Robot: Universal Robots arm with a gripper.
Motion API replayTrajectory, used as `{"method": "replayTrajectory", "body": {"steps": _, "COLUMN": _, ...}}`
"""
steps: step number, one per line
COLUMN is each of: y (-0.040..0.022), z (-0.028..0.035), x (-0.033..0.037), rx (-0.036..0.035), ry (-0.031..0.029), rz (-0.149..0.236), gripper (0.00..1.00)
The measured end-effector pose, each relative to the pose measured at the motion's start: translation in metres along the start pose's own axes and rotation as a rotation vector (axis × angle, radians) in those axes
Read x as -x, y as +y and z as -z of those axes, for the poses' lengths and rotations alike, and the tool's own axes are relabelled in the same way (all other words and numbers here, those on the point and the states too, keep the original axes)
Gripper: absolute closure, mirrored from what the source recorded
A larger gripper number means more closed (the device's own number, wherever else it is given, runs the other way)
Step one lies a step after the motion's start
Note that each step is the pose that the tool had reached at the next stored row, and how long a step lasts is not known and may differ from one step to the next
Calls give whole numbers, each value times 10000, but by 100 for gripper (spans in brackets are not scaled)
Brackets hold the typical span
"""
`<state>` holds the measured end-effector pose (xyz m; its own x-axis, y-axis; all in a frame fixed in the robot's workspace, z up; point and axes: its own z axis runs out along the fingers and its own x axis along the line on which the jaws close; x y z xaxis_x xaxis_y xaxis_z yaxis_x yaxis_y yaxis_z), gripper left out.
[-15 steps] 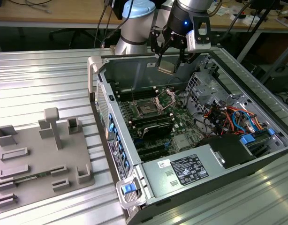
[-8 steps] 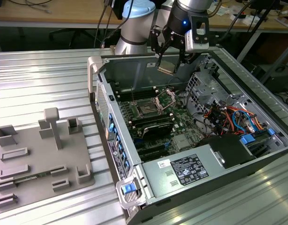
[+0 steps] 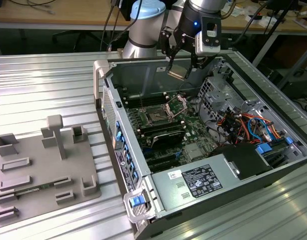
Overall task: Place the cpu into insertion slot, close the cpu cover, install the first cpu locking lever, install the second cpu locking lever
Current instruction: 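Place the cpu into insertion slot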
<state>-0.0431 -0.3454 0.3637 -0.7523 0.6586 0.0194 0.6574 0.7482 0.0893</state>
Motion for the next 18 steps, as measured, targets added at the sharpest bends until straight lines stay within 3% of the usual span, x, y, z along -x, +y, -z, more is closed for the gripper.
{"method": "replayTrajectory", "body": {"steps": 18, "y": 0, "z": 0, "x": 0, "rx": 4, "ry": -19, "rz": -203, "gripper": 45}}
